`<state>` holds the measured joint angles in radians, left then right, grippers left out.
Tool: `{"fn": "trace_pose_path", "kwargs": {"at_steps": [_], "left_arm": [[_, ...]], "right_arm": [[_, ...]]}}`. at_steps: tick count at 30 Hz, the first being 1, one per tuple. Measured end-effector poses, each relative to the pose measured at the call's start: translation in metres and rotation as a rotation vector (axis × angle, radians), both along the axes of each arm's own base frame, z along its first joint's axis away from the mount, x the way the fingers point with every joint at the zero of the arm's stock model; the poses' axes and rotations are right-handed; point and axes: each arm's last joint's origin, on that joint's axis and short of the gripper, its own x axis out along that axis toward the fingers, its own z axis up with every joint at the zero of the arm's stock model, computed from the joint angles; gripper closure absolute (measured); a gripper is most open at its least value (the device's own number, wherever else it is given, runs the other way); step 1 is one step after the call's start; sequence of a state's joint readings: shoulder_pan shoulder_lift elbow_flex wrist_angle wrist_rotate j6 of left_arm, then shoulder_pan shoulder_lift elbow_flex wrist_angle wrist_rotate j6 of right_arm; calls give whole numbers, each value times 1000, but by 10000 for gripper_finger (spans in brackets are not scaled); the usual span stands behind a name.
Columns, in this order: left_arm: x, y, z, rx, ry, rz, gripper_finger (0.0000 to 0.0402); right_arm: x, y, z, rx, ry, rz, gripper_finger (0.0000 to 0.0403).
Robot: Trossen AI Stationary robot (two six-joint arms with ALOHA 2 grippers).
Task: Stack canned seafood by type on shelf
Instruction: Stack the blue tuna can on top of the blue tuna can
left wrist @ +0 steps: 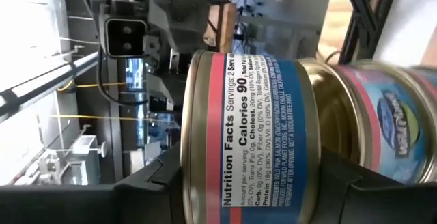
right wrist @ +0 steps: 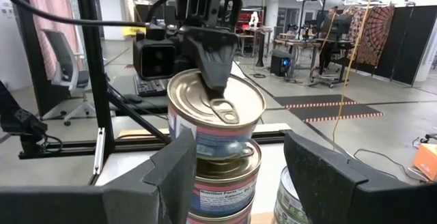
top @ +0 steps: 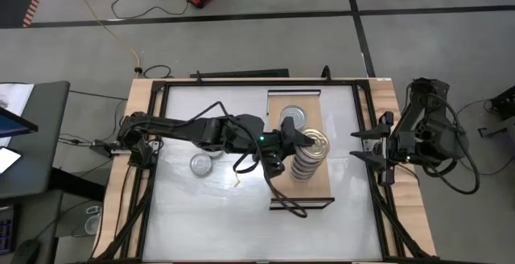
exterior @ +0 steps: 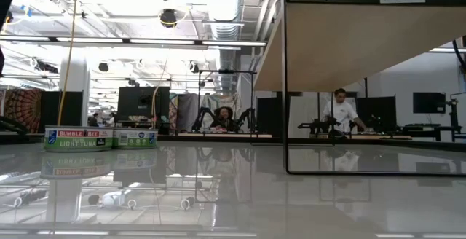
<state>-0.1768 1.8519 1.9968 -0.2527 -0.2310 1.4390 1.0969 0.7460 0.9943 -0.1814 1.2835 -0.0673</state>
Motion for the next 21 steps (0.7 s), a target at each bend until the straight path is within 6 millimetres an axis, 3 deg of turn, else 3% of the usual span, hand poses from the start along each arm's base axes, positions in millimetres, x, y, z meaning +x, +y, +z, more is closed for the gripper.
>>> {"fn": "trace_pose_path", "kwargs": {"at_steps": [8,21], "left_arm": [[0,-1,0,-6,-2,-36,206],[-2,-5,2,-6,-10,-33,158]], "right_arm": [[0,0,0,5,-1,0,157],[3,3,-1,2,3,-6,157]]}}
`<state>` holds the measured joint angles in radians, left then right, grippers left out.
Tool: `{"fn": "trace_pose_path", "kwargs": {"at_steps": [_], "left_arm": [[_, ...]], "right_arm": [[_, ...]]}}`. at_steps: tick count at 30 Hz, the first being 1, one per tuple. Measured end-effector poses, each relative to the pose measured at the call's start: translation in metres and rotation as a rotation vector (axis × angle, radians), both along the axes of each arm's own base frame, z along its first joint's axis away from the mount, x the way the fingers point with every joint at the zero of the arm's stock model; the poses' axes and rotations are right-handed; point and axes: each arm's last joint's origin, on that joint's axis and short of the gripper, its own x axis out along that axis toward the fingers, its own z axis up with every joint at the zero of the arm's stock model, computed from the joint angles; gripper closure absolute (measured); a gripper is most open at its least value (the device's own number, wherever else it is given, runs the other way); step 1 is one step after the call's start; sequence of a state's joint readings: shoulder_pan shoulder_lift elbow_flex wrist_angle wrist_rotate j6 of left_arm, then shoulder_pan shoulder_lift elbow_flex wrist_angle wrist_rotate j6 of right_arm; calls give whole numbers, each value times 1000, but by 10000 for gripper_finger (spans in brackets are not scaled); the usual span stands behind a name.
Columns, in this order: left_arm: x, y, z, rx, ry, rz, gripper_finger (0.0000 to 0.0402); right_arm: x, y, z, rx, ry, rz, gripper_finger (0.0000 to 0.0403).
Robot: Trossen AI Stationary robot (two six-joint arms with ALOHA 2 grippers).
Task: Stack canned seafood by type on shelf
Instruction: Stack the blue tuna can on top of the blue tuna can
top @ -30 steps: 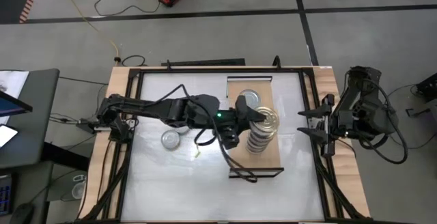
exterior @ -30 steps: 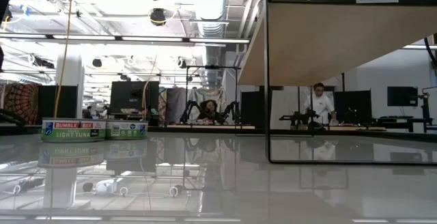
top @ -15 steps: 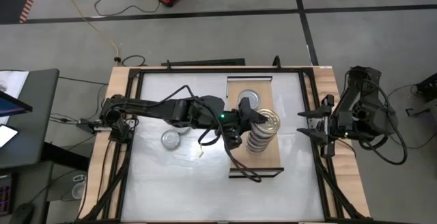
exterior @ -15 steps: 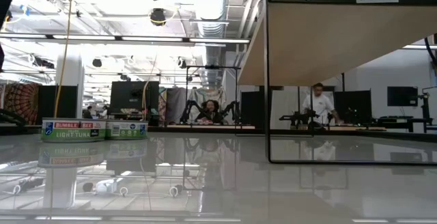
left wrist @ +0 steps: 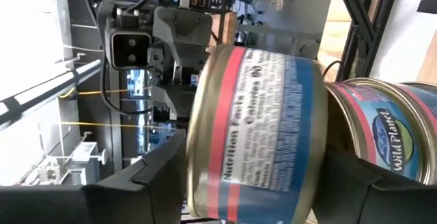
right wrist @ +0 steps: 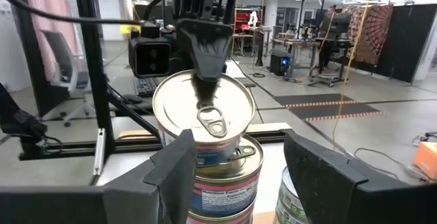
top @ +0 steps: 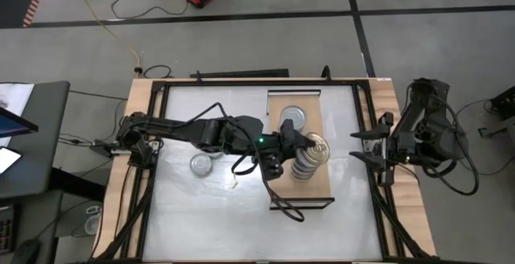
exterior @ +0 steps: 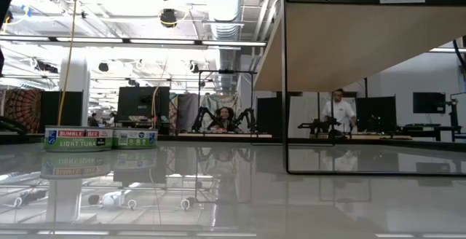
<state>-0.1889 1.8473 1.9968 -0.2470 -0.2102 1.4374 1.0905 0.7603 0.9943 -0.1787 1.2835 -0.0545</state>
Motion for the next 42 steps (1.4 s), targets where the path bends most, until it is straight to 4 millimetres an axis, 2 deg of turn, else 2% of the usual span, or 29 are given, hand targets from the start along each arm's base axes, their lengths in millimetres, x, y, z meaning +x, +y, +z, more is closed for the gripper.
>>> {"fn": "trace_pose_path", "kwargs": {"at_steps": [7,11,17,23,36,42], "left_arm": [[0,2,0,-20,0,44,144],[1,6,-1,-54,3,60,144],[1,7,1,-67,-14,63,144],[2,13,2,-160,-30,78,144],[2,12,0,-164,-12,94,145],[2,10,-1,-200,2,44,145]], "right_arm": [[12,4,-3,-19,10,-50,157],[16,2,1,8,-17,15,157],[28,7,-2,-69,2,7,157],[43,14,-1,-185,-6,0,157],[54,-1,3,-98,-35,-62,157],[57,-5,2,-73,-34,-87,157]]}}
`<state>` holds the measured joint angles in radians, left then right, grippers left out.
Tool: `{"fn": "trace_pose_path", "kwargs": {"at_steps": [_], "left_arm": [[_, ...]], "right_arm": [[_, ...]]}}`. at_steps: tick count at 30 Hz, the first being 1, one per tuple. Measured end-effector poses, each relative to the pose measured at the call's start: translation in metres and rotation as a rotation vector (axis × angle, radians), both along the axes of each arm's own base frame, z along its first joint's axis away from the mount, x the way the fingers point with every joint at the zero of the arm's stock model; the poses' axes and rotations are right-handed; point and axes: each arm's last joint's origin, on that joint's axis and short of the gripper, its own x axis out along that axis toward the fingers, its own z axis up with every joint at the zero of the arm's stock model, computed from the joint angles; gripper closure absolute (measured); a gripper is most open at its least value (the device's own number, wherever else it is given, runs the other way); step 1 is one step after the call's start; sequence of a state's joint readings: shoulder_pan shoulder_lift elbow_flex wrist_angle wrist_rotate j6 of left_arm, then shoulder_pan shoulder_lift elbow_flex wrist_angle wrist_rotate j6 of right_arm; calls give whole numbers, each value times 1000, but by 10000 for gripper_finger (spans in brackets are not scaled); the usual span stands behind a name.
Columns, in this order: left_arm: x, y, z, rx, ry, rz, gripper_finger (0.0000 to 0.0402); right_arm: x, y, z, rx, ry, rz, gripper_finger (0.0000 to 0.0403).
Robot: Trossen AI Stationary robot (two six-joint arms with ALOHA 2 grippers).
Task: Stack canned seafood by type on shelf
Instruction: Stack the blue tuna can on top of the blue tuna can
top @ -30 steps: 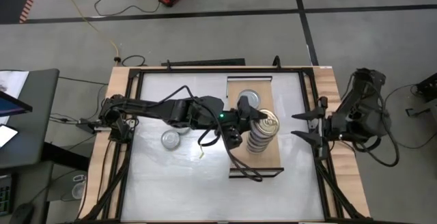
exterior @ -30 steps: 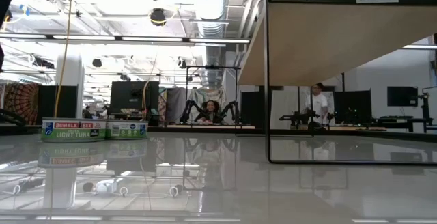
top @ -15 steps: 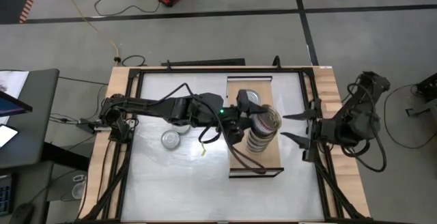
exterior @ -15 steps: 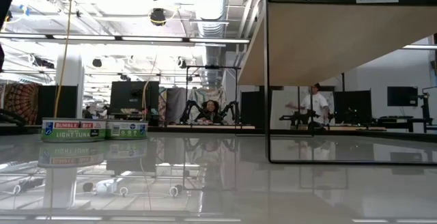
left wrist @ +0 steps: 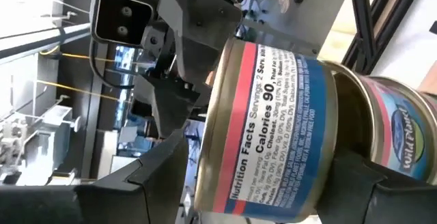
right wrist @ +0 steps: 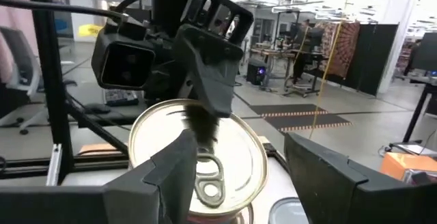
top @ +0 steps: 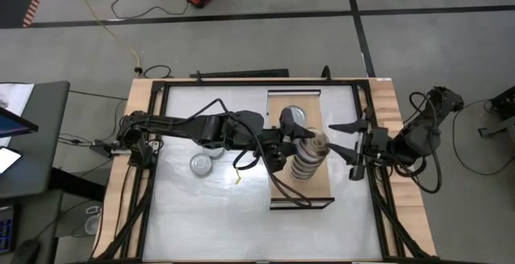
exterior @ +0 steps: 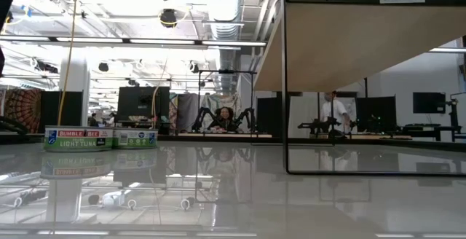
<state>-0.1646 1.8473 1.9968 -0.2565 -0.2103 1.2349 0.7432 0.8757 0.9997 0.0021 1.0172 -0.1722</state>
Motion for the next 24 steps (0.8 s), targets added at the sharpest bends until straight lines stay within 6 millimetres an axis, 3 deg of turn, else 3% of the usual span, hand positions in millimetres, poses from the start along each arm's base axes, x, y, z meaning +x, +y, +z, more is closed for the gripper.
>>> {"fn": "trace_pose_path", "kwargs": {"at_steps": [12,24], "left_arm": [[0,0,0,3,0,-20,145],[0,2,0,33,0,76,145]], "right_arm": [[2,6,-6,0,33,19,157],[0,7,-11,25,62,31,157]]}}
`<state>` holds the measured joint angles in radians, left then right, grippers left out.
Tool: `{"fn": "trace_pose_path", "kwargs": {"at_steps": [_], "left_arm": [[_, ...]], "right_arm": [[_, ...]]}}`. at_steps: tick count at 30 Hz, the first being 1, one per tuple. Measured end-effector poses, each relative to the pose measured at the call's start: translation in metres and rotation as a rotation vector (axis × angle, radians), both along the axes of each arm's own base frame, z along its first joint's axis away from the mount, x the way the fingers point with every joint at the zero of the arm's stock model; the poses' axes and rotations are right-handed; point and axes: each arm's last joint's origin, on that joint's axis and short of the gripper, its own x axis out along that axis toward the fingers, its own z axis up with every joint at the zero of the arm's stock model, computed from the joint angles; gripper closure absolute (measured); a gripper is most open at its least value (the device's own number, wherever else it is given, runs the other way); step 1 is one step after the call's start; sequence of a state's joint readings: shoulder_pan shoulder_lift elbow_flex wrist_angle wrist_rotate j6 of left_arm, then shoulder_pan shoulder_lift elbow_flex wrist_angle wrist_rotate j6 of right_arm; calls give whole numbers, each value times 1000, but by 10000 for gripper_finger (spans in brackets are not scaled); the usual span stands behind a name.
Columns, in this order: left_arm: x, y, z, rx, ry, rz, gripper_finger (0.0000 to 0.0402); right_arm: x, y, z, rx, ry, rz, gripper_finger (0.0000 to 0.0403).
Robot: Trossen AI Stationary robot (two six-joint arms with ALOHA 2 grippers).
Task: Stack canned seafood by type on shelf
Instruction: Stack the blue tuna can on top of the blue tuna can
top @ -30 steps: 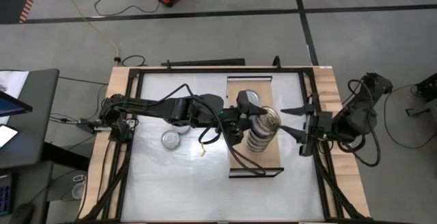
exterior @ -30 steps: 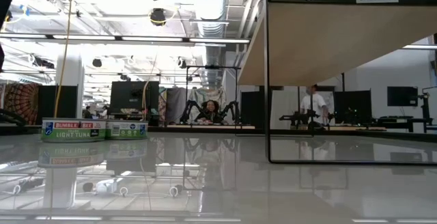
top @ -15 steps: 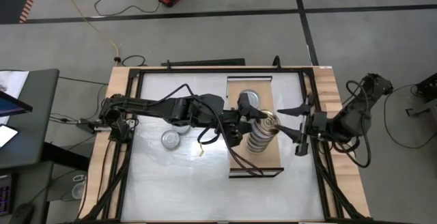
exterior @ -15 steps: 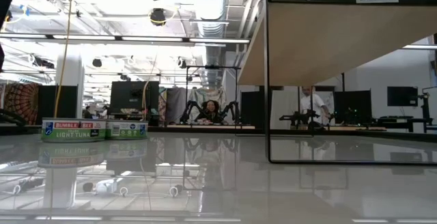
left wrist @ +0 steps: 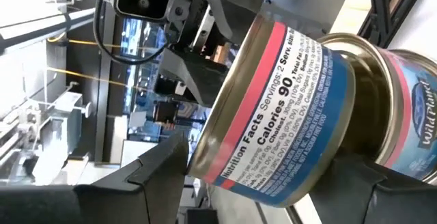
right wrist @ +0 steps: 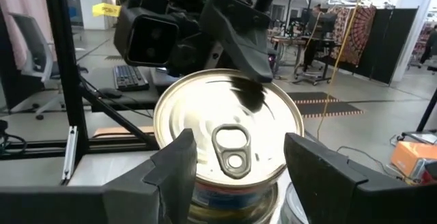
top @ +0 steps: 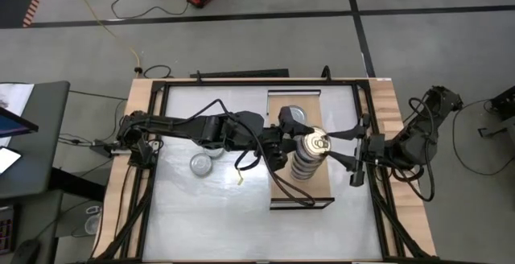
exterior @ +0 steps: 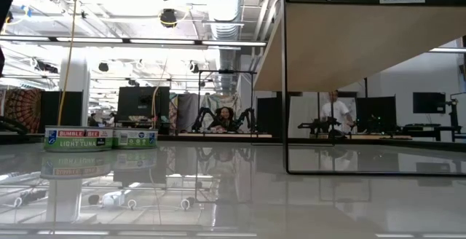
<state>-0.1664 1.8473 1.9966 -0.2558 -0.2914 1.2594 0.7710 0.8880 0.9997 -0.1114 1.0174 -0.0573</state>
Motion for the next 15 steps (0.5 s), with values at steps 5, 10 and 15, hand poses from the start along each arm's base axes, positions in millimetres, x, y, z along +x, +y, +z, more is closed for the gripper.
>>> {"fn": "trace_pose_path", "kwargs": {"at_steps": [5,10,15], "left_arm": [[-1,-3,-1,22,14,-5,145],[-2,-5,-4,31,50,-11,145],[-5,-5,-5,37,81,-15,145]], "right_arm": [[0,0,0,5,1,-1,157],[-7,-3,3,15,-10,19,157],[-14,-4,6,28,-24,45,157]]}}
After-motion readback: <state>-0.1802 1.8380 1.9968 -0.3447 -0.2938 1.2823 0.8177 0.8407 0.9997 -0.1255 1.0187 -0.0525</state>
